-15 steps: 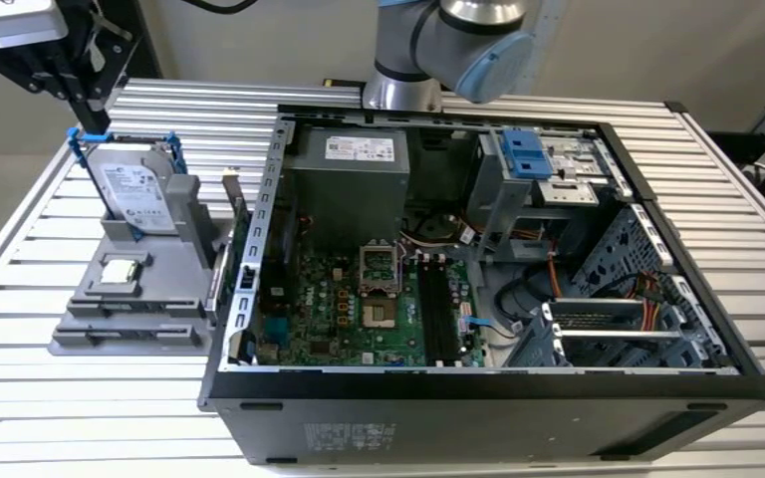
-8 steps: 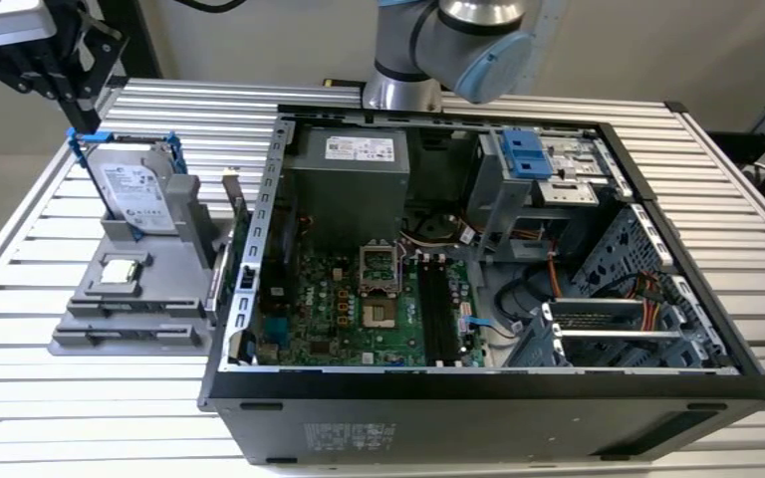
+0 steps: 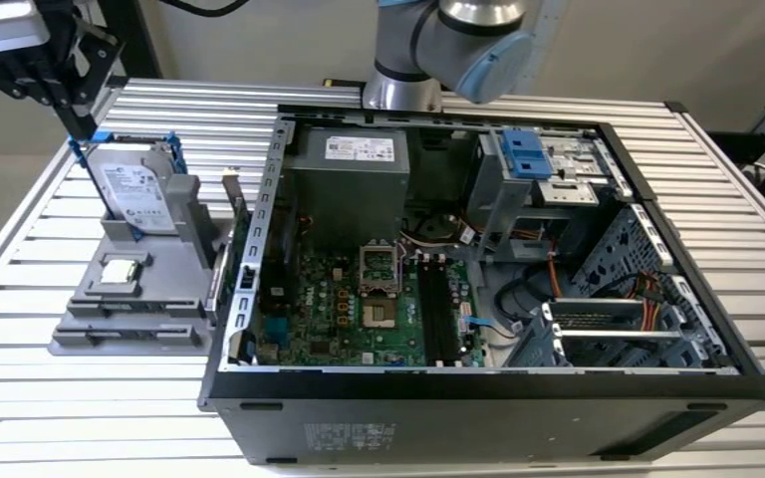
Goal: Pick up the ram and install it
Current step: 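Reach for the ram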
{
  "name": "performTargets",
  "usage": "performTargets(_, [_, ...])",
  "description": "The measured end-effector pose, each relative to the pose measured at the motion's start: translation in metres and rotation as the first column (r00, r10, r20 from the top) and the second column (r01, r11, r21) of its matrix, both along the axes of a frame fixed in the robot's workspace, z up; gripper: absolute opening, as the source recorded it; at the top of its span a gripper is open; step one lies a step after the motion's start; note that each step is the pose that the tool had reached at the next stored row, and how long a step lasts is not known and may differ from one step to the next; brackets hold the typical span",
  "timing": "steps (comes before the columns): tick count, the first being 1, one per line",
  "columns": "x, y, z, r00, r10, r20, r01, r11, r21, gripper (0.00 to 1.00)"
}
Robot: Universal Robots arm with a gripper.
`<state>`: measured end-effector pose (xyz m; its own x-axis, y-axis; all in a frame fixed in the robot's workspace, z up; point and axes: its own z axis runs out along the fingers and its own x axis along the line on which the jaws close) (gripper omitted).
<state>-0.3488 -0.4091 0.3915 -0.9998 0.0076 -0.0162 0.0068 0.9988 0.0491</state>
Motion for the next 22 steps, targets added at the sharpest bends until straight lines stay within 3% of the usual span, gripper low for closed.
performTargets(5, [-0.0021,-0.0172,-0.0009,1.0000,0.000,-0.0001,0.000,1.0000,0.0031,0.00])
performTargets(10, [-0.0061,-0.0306,-0.0017,1.0000,0.000,-0.0001,0.000,1.0000,0.0057,0.00])
performTargets(14, [-0.0077,-0.0386,-0.0026,1.0000,-0.001,-0.0002,0.001,1.0000,0.0059,0.00])
performTargets(22, [-0.0095,-0.0497,-0.0048,0.9999,-0.010,-0.0018,0.010,0.9999,0.0059,0.00])
